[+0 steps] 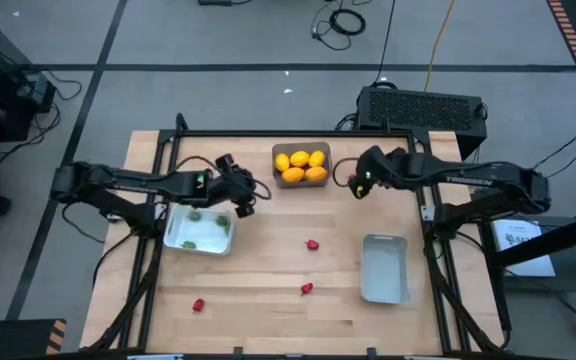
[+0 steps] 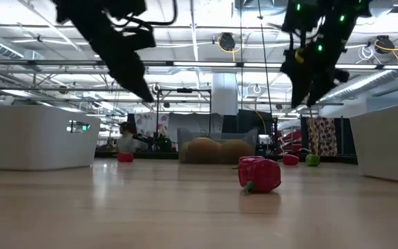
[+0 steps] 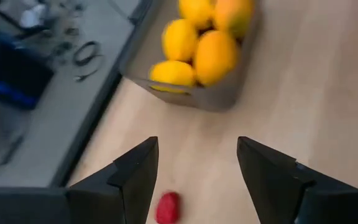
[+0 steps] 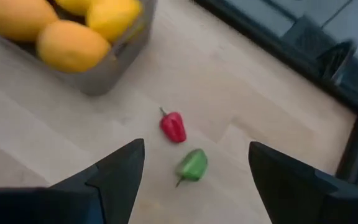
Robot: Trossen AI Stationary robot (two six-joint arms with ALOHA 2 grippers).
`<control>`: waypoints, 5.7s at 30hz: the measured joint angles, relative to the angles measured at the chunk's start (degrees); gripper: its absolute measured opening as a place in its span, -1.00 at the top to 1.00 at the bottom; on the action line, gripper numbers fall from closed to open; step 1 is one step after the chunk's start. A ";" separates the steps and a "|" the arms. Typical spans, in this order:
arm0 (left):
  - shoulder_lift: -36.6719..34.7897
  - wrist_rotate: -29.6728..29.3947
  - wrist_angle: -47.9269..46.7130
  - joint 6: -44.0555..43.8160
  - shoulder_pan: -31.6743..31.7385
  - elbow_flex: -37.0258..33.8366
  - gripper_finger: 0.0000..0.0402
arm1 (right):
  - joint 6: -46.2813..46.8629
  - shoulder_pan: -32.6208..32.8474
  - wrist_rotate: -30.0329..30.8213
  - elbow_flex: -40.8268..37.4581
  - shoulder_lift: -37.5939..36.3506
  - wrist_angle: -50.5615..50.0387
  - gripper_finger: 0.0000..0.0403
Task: Sort produce into baskets
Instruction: Put the green bell pepper into the white bin
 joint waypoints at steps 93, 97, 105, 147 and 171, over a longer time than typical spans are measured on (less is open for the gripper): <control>20.61 38.91 69.33 40.91 -14.78 -5.12 -0.13 | 7.51 27.33 -34.20 -15.58 13.73 72.63 0.55; 23.83 38.90 69.38 40.64 -15.37 -2.48 -0.13 | 5.95 30.29 -34.16 -12.39 15.86 72.89 0.55; 25.24 39.53 59.06 39.08 -16.36 2.00 -0.13 | 0.61 33.32 -33.77 -9.14 17.08 72.28 0.55; 25.22 37.77 57.65 38.99 -16.52 2.91 0.23 | -0.15 30.90 -33.52 -9.33 16.88 73.32 0.55; 14.21 23.07 30.92 35.29 -19.10 2.89 0.44 | -9.21 26.56 -32.72 -9.33 16.84 73.11 0.01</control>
